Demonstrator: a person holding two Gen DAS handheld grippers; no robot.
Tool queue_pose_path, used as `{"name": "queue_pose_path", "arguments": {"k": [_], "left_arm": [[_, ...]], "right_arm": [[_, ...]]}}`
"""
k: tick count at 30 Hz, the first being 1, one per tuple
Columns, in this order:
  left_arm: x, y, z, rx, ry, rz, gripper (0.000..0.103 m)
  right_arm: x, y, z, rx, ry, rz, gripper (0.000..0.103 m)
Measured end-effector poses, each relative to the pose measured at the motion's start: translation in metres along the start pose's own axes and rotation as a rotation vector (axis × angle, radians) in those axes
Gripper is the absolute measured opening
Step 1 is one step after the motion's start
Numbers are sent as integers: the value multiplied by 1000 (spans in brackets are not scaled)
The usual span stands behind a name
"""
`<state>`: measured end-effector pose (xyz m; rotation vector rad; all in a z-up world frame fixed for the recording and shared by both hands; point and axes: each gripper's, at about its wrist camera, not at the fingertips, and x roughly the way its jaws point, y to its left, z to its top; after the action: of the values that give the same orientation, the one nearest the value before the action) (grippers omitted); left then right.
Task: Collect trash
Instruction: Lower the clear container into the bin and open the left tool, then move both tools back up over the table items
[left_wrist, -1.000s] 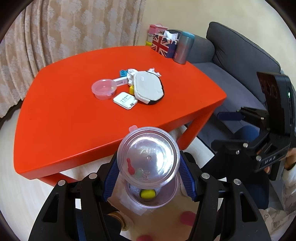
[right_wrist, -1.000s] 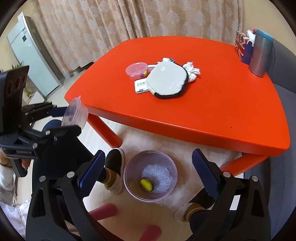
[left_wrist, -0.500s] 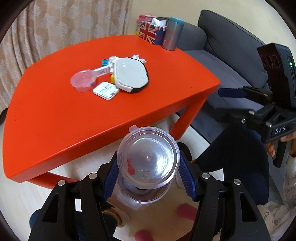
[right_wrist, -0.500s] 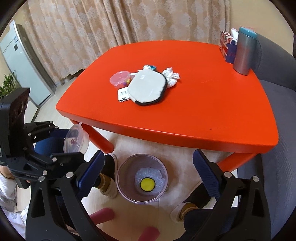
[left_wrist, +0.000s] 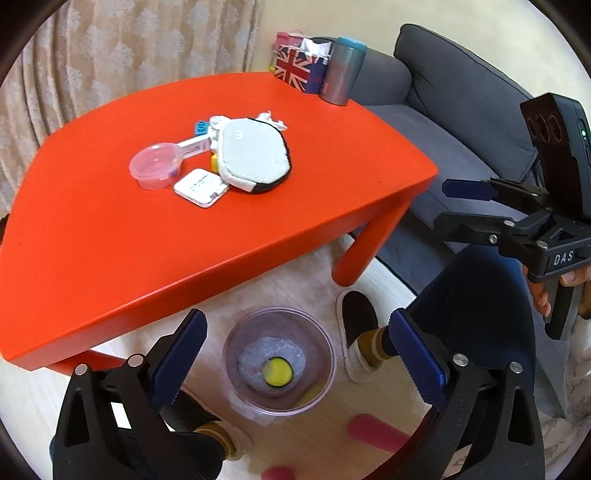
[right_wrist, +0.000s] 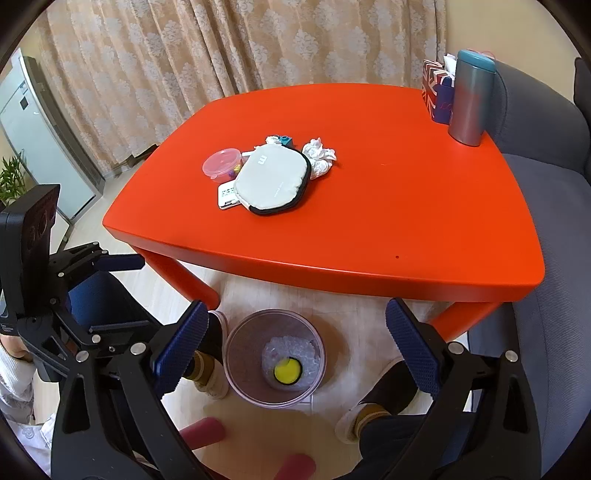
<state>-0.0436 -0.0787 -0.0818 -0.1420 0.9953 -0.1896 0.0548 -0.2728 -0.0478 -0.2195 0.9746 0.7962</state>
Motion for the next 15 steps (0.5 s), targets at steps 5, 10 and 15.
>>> {"name": "queue_pose_path", "arguments": {"k": [5,10,15], "left_arm": [[-2,6,1,-13,-9,16,95],[-7,12,3,-26,-30,37,95],[-14,21,7,-41,-57,55,95]], "right_arm": [[2,3,1,-5,2,4,96],[5,6,5,-12,1,10,97],[8,11,15,-23,-9,14,97]]}}
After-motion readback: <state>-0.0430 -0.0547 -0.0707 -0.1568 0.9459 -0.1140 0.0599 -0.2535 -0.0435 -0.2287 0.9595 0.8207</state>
